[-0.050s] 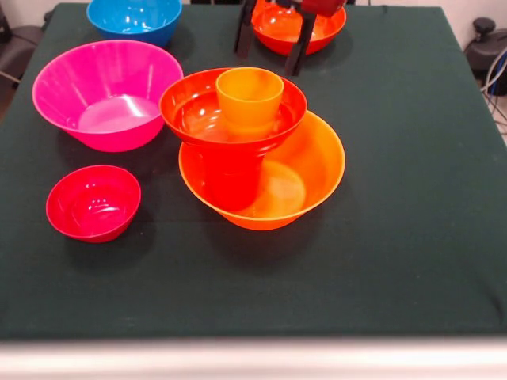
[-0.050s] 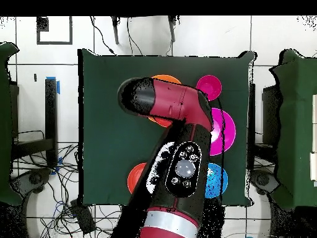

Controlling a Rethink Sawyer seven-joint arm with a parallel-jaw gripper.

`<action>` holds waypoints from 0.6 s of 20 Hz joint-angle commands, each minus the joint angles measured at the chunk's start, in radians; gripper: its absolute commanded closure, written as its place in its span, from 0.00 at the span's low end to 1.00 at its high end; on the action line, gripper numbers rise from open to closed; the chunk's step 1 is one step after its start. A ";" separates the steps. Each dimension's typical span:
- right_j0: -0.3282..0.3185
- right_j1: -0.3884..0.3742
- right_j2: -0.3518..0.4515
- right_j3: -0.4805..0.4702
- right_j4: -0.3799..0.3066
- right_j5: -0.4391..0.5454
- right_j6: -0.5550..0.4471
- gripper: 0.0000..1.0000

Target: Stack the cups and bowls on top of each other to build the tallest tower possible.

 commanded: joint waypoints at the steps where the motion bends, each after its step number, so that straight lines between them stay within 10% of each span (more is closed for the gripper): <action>1: -0.079 0.114 0.091 -0.307 0.007 0.229 0.048 0.00; 12: -0.192 0.340 0.140 -0.734 0.006 0.469 -0.043 0.00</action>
